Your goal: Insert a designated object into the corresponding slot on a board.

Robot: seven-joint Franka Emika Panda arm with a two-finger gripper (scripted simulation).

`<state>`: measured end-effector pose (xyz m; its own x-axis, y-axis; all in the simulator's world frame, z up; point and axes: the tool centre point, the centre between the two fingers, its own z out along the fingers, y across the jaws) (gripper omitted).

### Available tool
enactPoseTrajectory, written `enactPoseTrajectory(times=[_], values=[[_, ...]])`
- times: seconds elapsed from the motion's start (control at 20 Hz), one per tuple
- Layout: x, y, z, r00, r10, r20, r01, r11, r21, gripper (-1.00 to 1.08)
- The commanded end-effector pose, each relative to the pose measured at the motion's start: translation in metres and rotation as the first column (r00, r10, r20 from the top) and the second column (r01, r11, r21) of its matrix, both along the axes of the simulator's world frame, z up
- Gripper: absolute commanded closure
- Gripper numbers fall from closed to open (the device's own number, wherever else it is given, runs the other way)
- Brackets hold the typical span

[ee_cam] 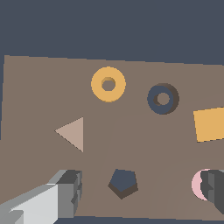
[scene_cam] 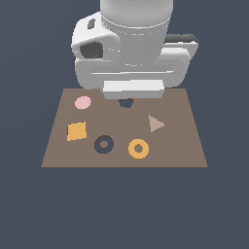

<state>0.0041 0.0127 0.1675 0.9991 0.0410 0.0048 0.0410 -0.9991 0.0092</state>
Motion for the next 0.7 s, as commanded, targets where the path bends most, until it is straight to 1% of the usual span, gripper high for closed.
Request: enactPoseTrajectory(times=[0.0, 0.3, 0.65], values=[[0.0, 0.0, 0.0, 1.0, 0.0, 0.0, 0.0, 1.0, 0.0, -0.92], [0.005, 0.001, -0.006, 1.0, 0.014, 0.0, -0.014, 1.0, 0.001, -0.92], [0.023, 0.004, -0.03, 0.998, 0.063, -0.001, -0.063, 0.998, 0.003, -0.92]])
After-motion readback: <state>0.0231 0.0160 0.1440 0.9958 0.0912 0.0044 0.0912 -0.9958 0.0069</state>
